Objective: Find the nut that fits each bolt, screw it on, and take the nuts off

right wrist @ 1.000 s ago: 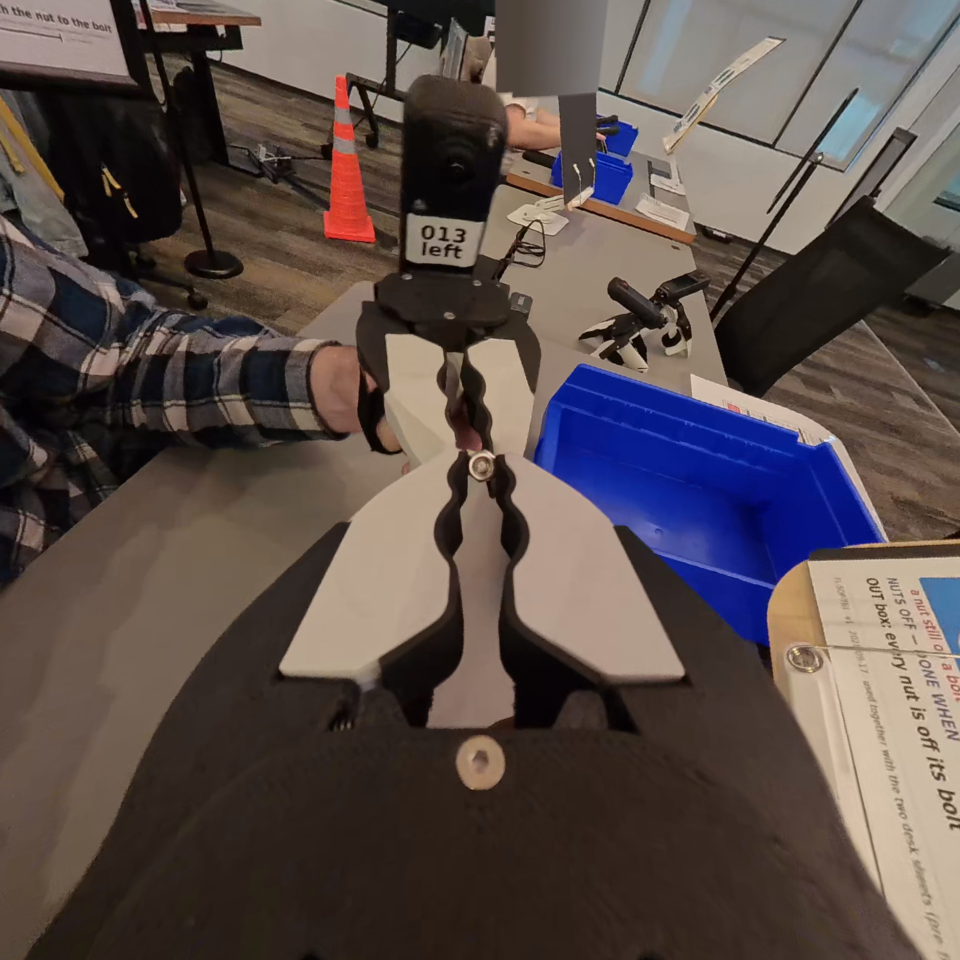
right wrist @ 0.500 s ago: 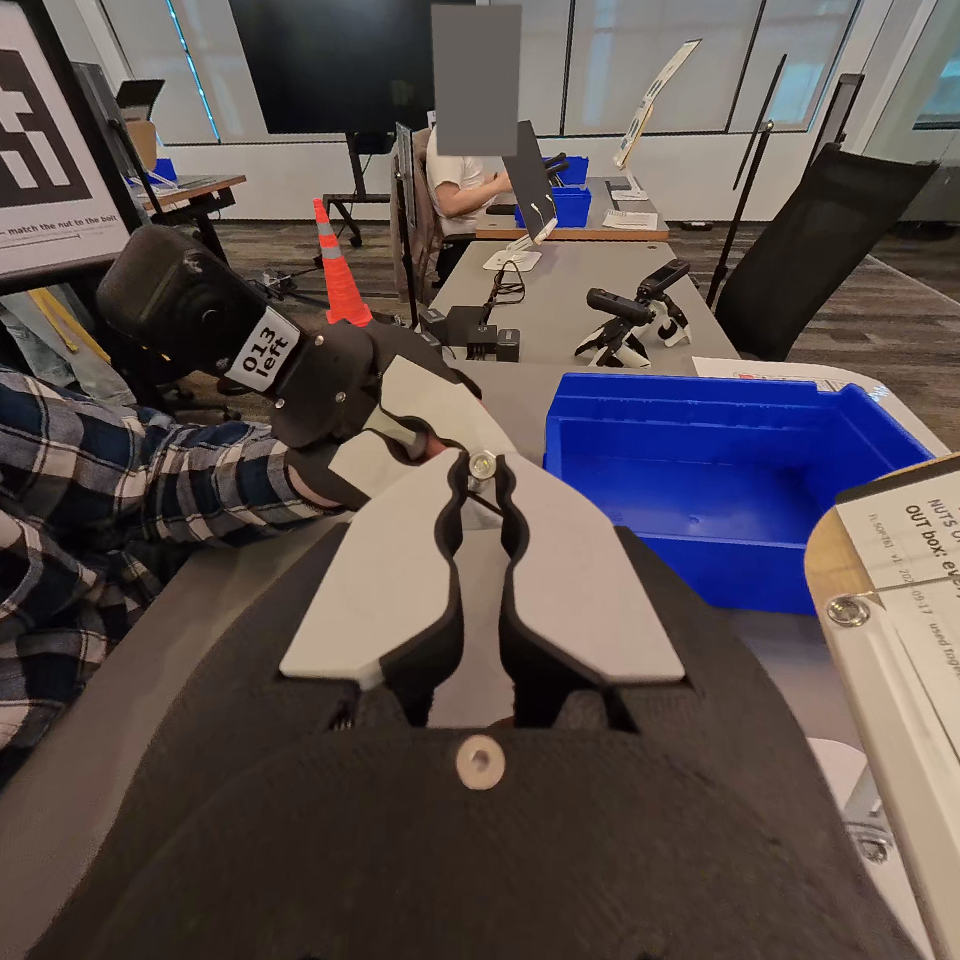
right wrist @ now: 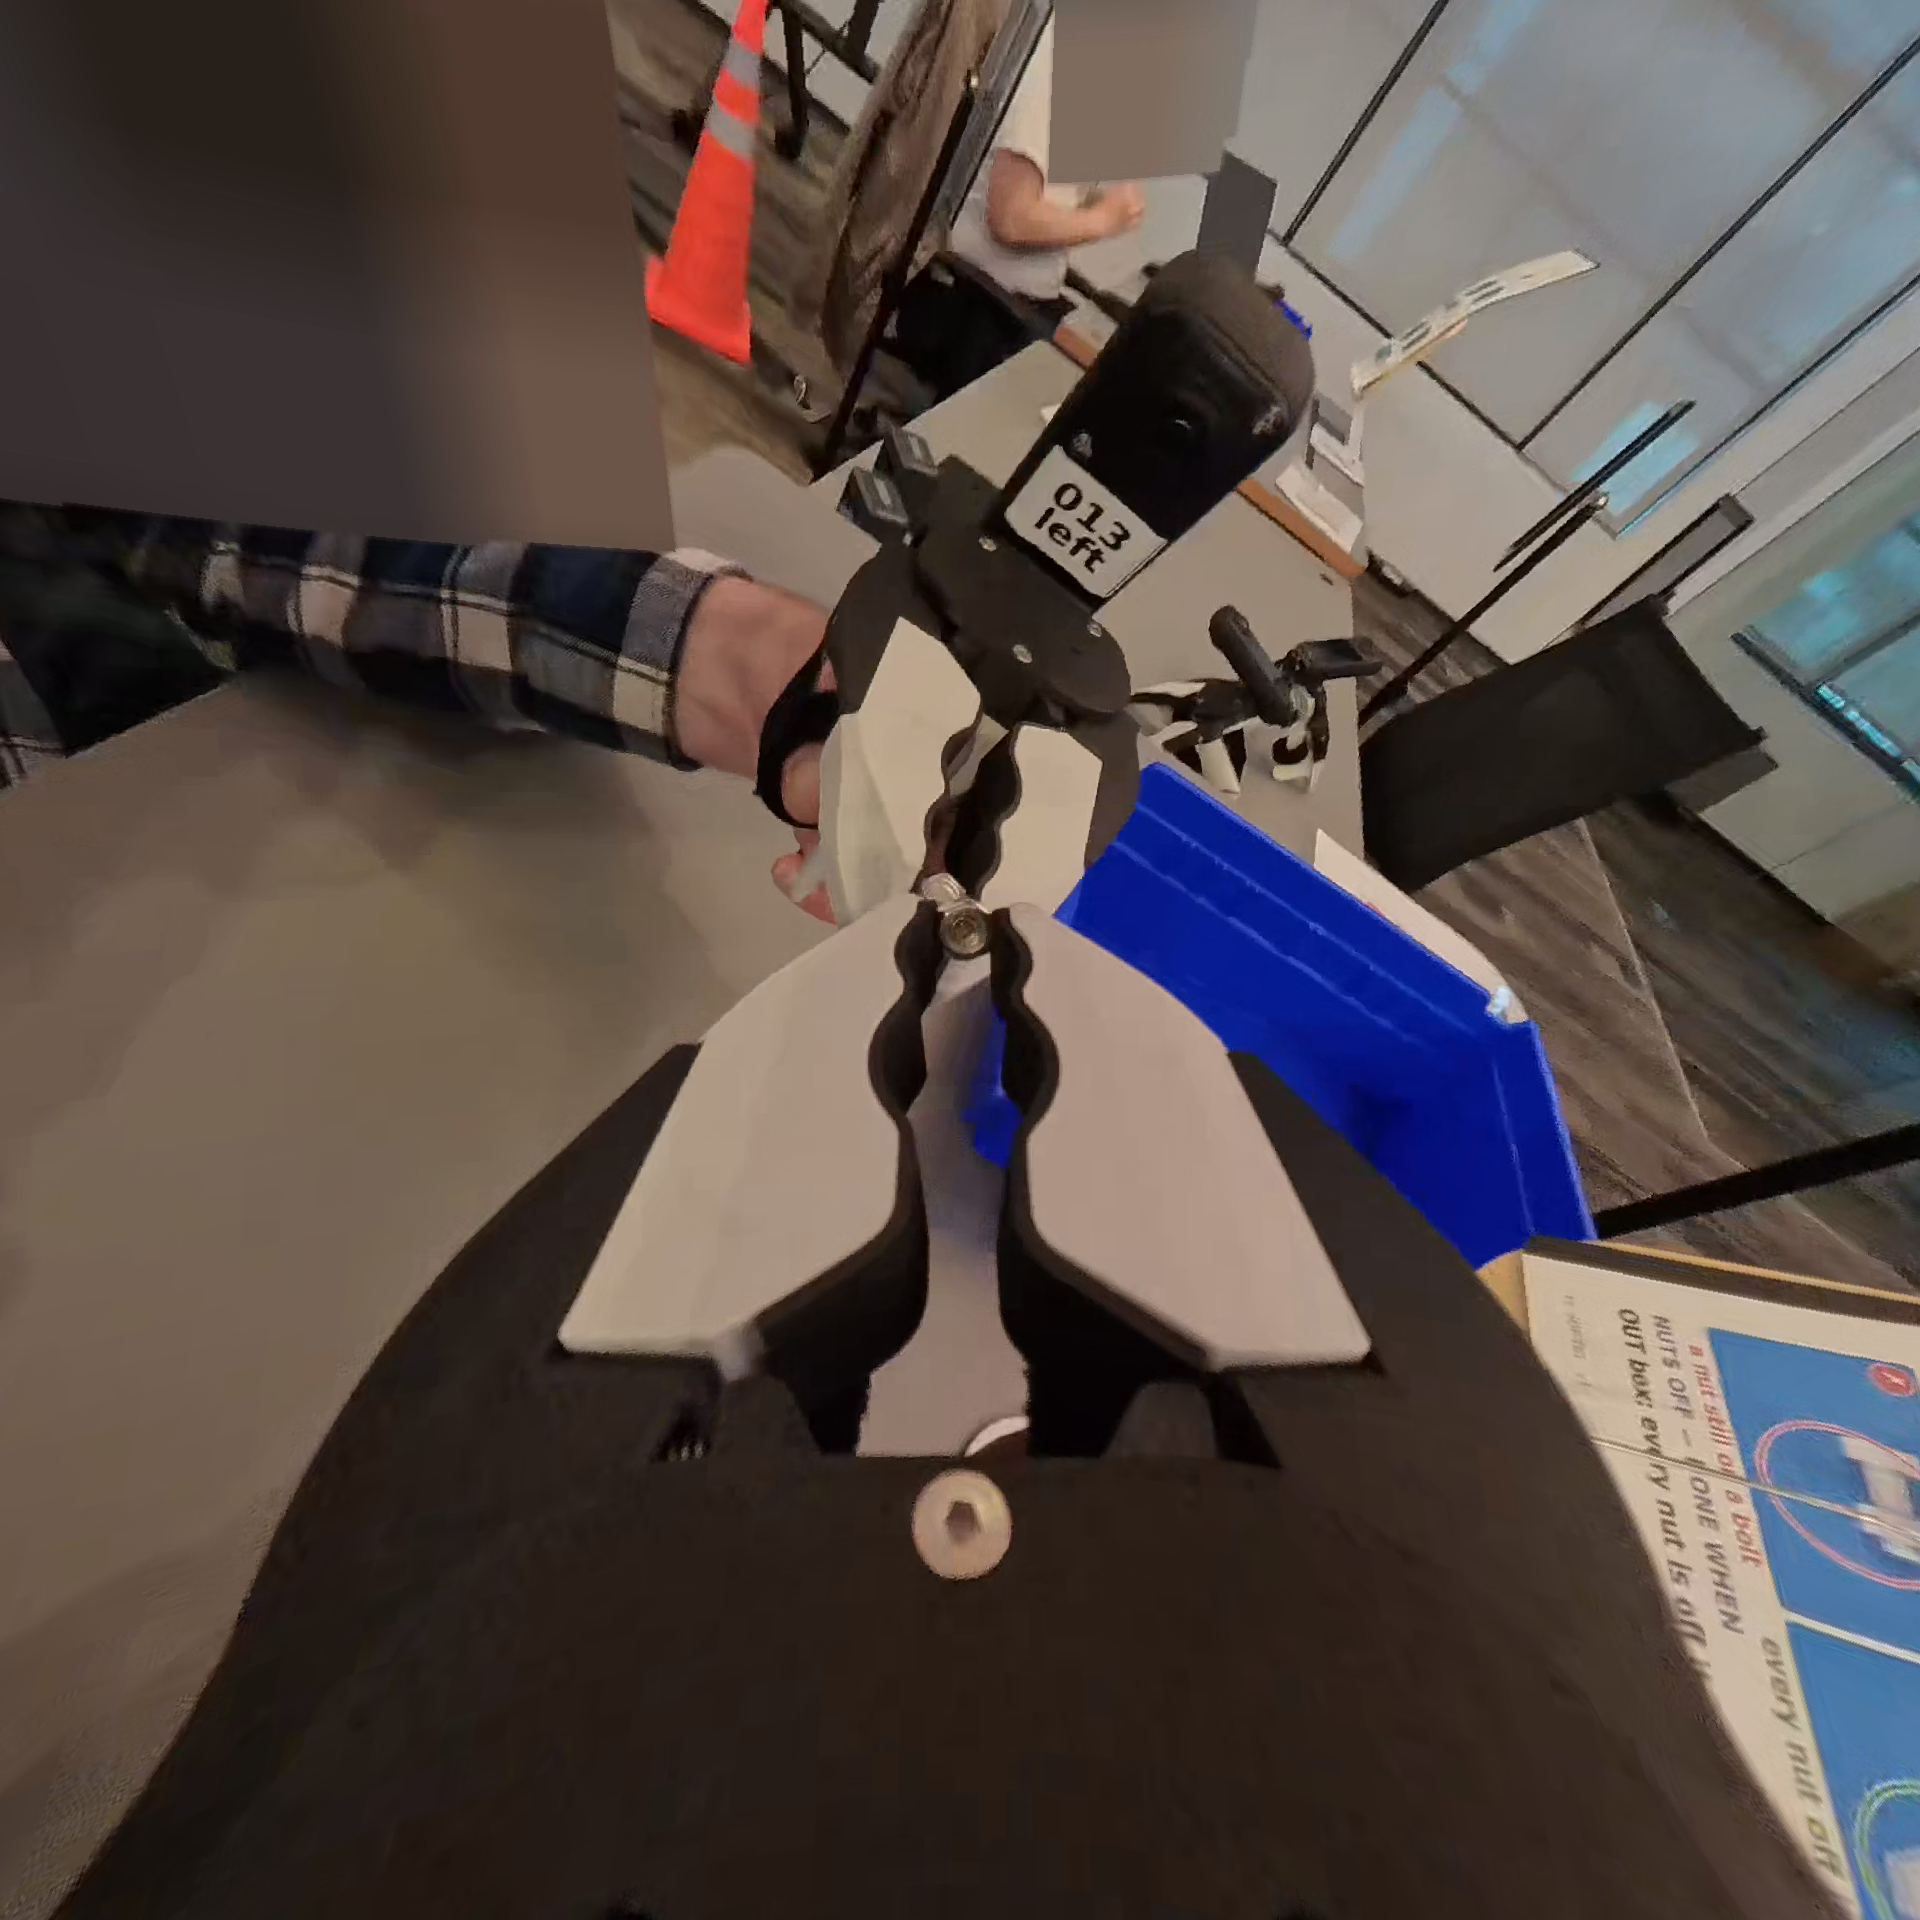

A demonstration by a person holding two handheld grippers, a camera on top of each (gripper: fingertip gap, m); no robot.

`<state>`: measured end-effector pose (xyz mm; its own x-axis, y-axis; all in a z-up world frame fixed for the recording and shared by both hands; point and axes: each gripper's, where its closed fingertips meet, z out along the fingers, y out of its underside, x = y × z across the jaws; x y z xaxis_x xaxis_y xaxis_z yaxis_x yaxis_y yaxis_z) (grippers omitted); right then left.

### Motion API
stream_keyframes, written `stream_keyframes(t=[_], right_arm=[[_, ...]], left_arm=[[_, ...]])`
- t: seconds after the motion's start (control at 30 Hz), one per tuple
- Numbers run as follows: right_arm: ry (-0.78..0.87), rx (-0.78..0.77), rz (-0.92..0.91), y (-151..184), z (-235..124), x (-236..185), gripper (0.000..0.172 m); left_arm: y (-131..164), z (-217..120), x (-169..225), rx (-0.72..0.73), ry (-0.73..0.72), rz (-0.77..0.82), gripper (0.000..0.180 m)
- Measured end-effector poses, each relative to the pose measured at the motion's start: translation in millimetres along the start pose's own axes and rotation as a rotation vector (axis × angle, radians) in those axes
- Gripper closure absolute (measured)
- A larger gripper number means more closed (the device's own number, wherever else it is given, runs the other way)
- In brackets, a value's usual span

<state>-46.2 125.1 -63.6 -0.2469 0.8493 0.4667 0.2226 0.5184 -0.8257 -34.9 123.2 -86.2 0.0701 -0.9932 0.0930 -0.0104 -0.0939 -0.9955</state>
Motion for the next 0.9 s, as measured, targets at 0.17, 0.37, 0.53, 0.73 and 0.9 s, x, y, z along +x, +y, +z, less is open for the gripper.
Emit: stream_keyframes(t=[0.17, 0.37, 0.53, 0.73, 0.9], right_arm=[[0.031, 0.047, 0.150, 4, 4, 13, 0.161], [0.069, 0.139, 0.441, 14, 3, 35, 0.161], [0.058, 0.152, 0.543, 23, 11, 35, 0.161], [0.042, 0.138, 0.535, 22, 12, 32, 0.161], [0.015, 0.112, 0.362, 14, 9, 21, 0.161]], left_arm=[[-1, -8, -23, 0.004, -0.184, 0.078, 0.144], [-2, -19, -53, -0.139, -0.628, 0.456, 0.126], [7, -14, -60, -0.264, -0.759, 0.631, 0.157], [7, -18, -62, -0.279, -0.777, 0.618, 0.171], [9, -8, -42, -0.193, -0.500, 0.352, 0.171]])
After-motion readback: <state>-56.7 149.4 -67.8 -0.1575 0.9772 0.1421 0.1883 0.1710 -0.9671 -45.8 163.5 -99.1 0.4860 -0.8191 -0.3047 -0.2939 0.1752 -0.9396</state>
